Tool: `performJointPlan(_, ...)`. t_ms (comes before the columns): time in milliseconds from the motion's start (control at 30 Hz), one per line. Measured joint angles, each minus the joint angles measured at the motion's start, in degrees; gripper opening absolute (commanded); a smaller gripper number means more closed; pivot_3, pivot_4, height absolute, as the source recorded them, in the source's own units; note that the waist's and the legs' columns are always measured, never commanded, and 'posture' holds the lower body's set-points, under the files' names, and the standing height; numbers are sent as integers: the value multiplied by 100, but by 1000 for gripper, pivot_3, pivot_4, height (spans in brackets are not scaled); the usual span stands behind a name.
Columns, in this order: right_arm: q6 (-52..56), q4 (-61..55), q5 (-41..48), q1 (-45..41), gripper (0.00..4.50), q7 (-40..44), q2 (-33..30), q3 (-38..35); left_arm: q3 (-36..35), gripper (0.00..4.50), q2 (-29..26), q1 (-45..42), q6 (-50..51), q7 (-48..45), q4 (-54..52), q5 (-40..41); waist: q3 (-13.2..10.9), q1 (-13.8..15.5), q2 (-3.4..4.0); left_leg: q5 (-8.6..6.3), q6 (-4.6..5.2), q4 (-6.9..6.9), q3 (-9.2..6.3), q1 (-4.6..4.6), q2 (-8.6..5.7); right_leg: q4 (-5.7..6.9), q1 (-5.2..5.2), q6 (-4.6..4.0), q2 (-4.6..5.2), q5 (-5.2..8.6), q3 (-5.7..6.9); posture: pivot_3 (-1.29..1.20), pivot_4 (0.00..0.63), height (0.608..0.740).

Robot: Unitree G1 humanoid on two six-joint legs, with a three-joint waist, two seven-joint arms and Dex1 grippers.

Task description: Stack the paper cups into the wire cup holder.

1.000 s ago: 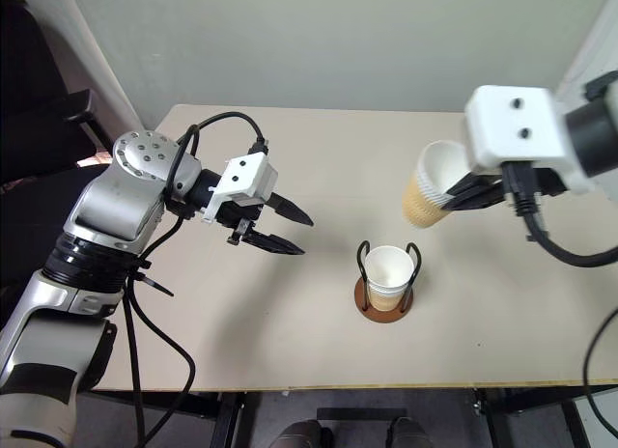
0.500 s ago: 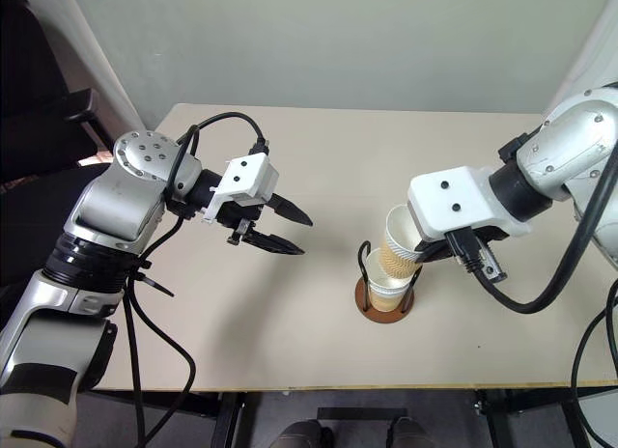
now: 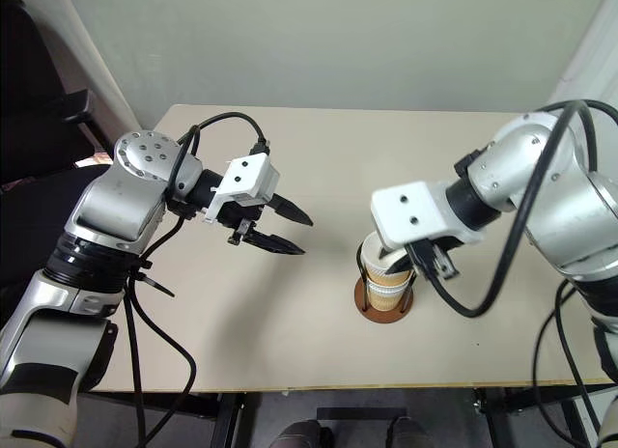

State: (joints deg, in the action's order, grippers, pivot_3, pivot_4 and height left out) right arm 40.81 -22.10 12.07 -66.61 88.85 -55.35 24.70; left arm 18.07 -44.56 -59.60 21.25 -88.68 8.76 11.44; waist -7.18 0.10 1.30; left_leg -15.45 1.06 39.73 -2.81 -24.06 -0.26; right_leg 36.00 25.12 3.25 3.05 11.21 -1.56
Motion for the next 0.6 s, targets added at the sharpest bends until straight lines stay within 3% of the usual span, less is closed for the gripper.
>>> performJointPlan(100, 434, 257, 18, -110, 2952, -235, 54, -146, 0, 2618, 0, 0, -1, 0, 1, -35, 0, 10, 0, 0, 1, 0, -1, -1, -2, -5, -3, -3, 1, 2, 0, 0, 150, 740)
performJointPlan(200, 1071, 592, 144, -95, 2952, -621, 9, -578, 0, 2618, -2, 1, 19, 21, 1, -40, 0, 15, 0, -1, 1, -5, 5, -3, -3, -9, -1, -3, 4, 2, 0, 0, 150, 740)
performJointPlan(333, 1501, 746, 218, 498, 2952, -1489, -156, -1727, -127, 2618, -29, 26, 168, 247, 179, -46, 0, 29, -1, -1, 0, -18, 2, -2, -2, -11, 0, -6, 4, 4, 0, 0, 150, 740)
performJointPlan(600, 1709, 54, 157, 3086, 2952, -3267, 83, -4043, -588, 2618, -233, 512, 660, 933, 540, -45, 0, 35, -1, 18, -31, -61, 9, 3, 2, -8, 17, -3, 2, 3, 0, 0, 150, 740)
